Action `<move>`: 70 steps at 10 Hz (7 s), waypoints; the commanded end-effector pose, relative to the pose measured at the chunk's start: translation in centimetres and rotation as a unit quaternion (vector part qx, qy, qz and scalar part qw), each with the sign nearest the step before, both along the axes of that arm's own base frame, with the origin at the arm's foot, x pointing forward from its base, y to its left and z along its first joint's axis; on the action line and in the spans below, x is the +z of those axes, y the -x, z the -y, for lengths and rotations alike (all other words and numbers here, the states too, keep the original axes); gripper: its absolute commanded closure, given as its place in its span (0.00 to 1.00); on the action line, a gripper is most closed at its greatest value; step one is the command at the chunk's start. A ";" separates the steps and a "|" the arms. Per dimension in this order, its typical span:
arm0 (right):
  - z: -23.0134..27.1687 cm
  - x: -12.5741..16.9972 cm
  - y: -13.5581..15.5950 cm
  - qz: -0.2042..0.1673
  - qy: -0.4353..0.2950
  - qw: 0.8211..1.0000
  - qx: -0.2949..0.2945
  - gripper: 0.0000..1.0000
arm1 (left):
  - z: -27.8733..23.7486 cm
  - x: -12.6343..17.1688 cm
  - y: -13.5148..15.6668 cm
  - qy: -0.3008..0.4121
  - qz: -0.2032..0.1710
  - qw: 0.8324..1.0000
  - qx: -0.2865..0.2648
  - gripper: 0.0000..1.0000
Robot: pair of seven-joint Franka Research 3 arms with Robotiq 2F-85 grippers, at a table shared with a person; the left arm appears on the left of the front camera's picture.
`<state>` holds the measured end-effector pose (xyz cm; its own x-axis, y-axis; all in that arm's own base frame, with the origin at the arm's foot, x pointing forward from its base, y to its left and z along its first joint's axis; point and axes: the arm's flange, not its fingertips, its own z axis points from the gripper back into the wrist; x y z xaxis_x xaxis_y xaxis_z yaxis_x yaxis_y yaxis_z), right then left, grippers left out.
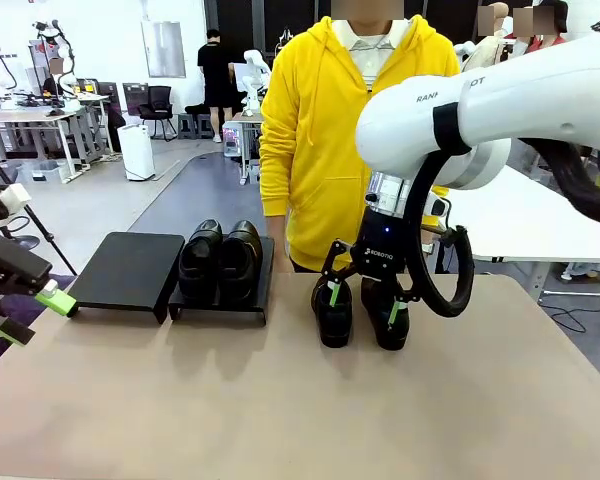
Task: Organize the shoes by placing them on the stand.
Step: Pick up one Shoe and place it in the middle of the table.
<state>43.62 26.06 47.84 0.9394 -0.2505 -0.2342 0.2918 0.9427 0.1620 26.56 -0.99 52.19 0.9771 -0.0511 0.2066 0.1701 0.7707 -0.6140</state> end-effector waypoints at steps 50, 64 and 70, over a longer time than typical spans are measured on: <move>-8.5 0.2 15.5 0.235 -0.035 0.971 0.038 1.00 | 0.0 0.3 -0.1 0.010 -0.002 1.000 0.002 0.00; -16.3 -12.5 11.0 0.187 -0.025 0.979 0.083 1.00 | 0.0 0.3 -0.1 0.010 -0.002 1.000 0.002 0.00; -15.1 -11.3 10.7 0.187 -0.033 0.979 0.076 0.00 | 0.0 0.3 -0.1 0.010 -0.002 1.000 0.002 0.00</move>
<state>33.11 40.76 35.67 0.9931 -0.0646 0.0978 0.0339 0.9572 0.2875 26.66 -0.97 52.22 0.9774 -0.0508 0.2052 0.1690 0.7709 -0.6141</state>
